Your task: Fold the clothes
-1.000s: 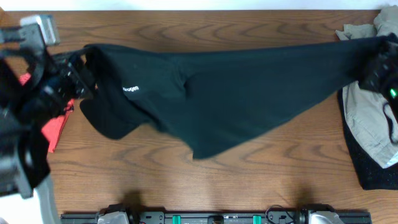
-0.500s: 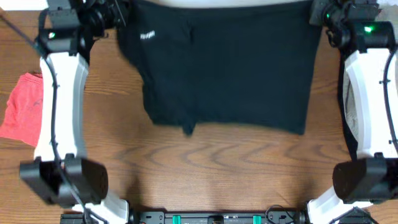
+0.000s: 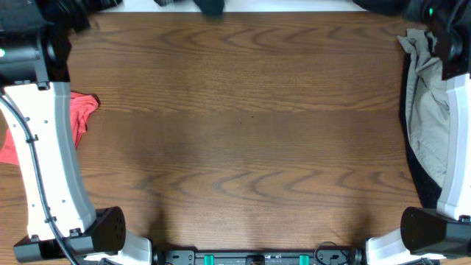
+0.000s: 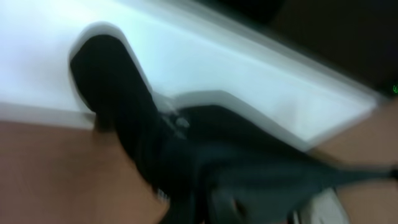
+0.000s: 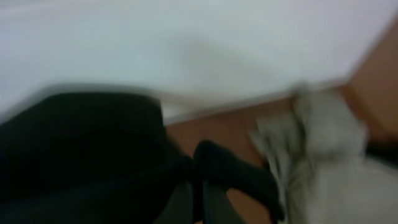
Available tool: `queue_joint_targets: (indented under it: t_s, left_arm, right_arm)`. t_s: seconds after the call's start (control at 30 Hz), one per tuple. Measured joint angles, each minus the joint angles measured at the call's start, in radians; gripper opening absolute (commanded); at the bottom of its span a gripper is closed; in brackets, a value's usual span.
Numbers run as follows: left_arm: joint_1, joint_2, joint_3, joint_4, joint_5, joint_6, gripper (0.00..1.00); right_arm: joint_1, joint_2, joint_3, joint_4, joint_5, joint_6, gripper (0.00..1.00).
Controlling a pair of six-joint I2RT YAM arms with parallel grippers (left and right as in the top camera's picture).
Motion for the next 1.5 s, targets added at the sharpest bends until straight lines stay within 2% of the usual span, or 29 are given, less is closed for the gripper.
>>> queue_joint_targets:
  t_s: [0.07,0.13,0.23,0.37,0.5,0.77,0.9,1.13,1.3,1.5]
  left_arm:
    - [-0.018,0.024,-0.035,-0.201,-0.025,0.031,0.06]
    - [-0.038,0.068,-0.087,-0.336,-0.061,0.05,0.06]
    - [-0.066,0.154,-0.207,-0.437,-0.105,0.063,0.06]
    - [-0.109,0.251,-0.41,-0.477,-0.134,0.098,0.06]
    - [-0.144,0.267,-0.616,-0.492,-0.151,0.138,0.06]
    - [-0.138,0.24,-0.895,-0.491,-0.184,0.183,0.06]
    - [-0.138,0.146,-0.961,-0.483,-0.206,0.19,0.06]
    - [-0.138,-0.061,-0.968,-0.445,-0.215,0.188,0.06]
    - [-0.138,-0.101,-0.969,-0.253,-0.215,0.168,0.06]
    - [-0.138,-0.092,-0.97,0.026,-0.218,0.078,0.06]
  right_arm:
    - [-0.007,0.004,-0.04,-0.093,0.012,0.0,0.01]
    - [-0.01,0.013,-0.096,-0.169,0.014,0.0,0.01]
    - [-0.01,0.035,-0.213,-0.246,0.021,0.0,0.01]
    - [-0.011,0.056,-0.425,-0.283,0.033,0.0,0.01]
    - [-0.011,0.06,-0.615,-0.302,0.039,0.011,0.01]
    - [-0.033,0.06,-0.835,-0.317,0.048,0.092,0.01]
    - [-0.033,0.06,-0.862,-0.348,0.061,0.126,0.01]
    - [-0.033,0.049,-0.864,-0.357,0.066,0.154,0.01]
    - [-0.033,0.026,-0.866,-0.185,0.047,0.158,0.01]
    - [-0.033,0.025,-0.866,0.018,-0.015,0.153,0.01]
